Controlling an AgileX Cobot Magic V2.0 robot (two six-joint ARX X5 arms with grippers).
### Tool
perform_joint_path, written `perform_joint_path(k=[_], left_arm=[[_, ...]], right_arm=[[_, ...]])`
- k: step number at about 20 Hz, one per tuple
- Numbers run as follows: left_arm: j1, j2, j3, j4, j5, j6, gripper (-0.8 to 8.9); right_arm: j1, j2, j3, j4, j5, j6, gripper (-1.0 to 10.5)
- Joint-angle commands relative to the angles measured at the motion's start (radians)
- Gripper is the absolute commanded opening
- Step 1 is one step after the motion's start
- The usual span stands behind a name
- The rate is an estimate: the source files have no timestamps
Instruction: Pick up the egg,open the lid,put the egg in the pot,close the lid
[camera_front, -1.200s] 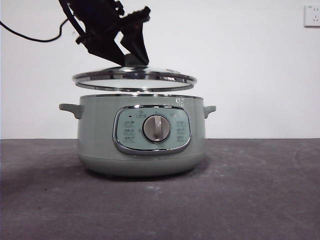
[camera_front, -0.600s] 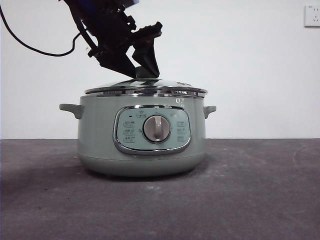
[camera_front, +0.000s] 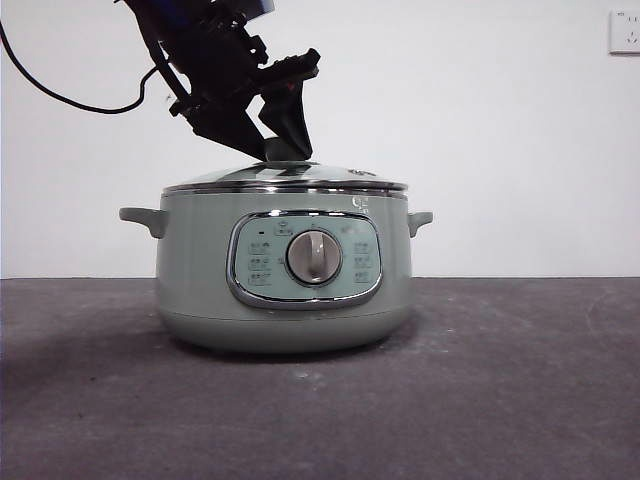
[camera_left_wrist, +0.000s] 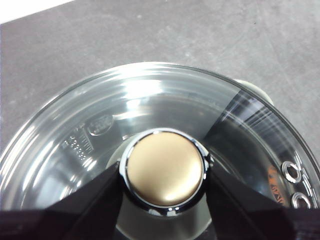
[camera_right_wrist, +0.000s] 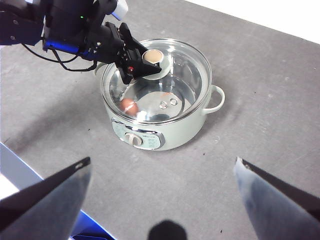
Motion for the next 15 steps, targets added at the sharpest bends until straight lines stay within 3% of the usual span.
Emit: perform_joint_path(k=[1,5,6,9,10,15], left_arm=[[0.006,0.014,0.000,0.005,-0.006,0.016,-0.08],[0.006,0.014,0.000,-0.018,-0.005,0.014,0.04],[0.006,0.014,0.000,-0.025,-0.005,0.011,0.62],[0.006,0.013,0.000,-0.032,-0.003,0.011,5.37],[0.006,0.013,0.000,-0.034,-0.003,0.011,5.76],[0.006,-0.021,0.000,-0.075,-0.003,0.011,5.75]], right_arm=[[0.002,-0.003,0.000,0.003,0.002,0.009,4.7],[0.002,-0.002,0.000,0.003,0.002,0.010,4.7],[0.002,-0.002,0.000,0.002,0.002,0.010,4.7],[0.002,0.000,0.000,-0.004,0.001,0.009,4.7],[0.002,0.000,0.000,-0.013,0.001,0.010,4.7],[0.002,0.000,0.000,-0.063,-0.003,0.010,4.7]])
